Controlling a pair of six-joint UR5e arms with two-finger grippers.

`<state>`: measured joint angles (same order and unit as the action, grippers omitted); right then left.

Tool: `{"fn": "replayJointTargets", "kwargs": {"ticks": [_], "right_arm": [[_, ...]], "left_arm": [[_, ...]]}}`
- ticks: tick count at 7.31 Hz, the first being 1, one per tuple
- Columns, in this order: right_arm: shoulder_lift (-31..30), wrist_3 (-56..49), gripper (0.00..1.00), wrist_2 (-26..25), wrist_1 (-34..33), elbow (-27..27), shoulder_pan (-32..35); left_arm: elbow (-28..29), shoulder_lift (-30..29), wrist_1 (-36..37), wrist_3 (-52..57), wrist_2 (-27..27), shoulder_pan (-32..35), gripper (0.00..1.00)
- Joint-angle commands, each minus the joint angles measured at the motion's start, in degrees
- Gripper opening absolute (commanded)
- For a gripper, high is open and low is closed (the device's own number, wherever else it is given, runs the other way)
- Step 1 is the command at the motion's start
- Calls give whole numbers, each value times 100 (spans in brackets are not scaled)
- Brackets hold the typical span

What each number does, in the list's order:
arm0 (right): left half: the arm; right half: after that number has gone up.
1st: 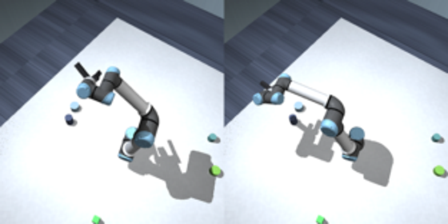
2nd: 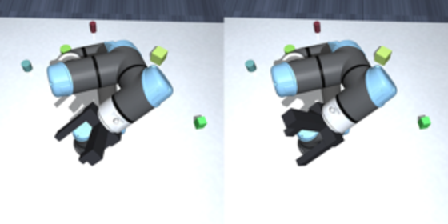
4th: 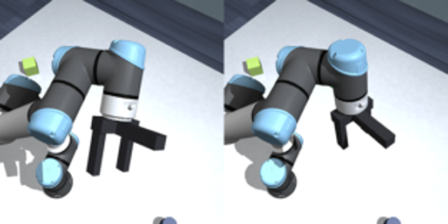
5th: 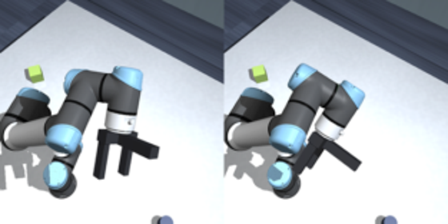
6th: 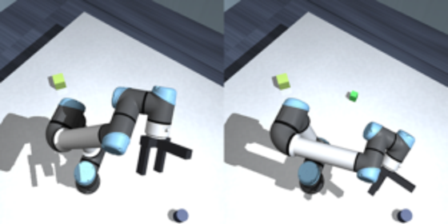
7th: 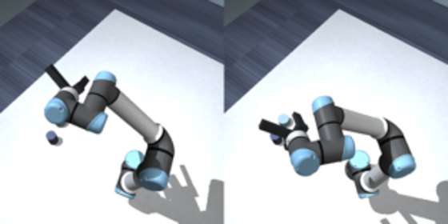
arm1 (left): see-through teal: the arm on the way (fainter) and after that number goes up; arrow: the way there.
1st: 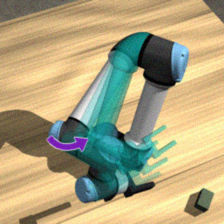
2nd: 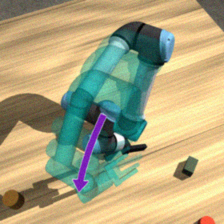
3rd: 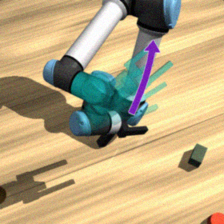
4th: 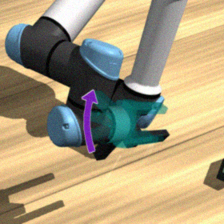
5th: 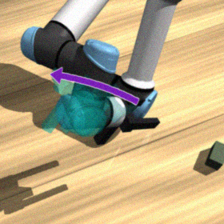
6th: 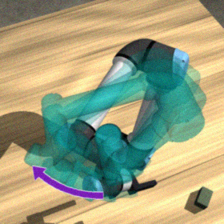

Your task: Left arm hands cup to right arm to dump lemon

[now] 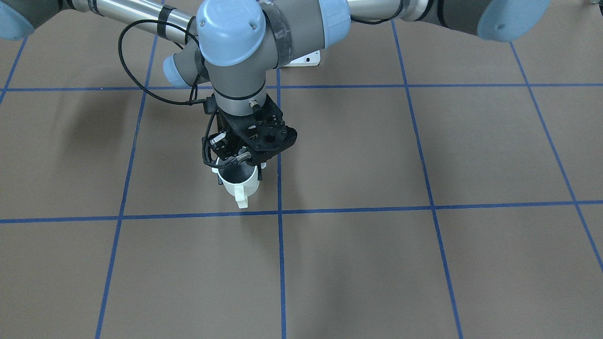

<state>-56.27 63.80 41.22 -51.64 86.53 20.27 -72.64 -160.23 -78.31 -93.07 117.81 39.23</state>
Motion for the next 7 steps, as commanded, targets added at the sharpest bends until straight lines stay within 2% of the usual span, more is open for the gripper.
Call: {"fn": "replayJointTargets", "kwargs": {"ticks": [1,5,7], "right_arm": [[-33,-8,34,0,23,30,-6],[-59,-8,35,0,23,135,-6],[-60,-8,35,0,23,180,-6]], "left_arm": [[4,9,0,-9,-4,-3,63],[22,18,-9,0,-4,-12,59],[31,18,-9,0,-13,-21,52]]}}
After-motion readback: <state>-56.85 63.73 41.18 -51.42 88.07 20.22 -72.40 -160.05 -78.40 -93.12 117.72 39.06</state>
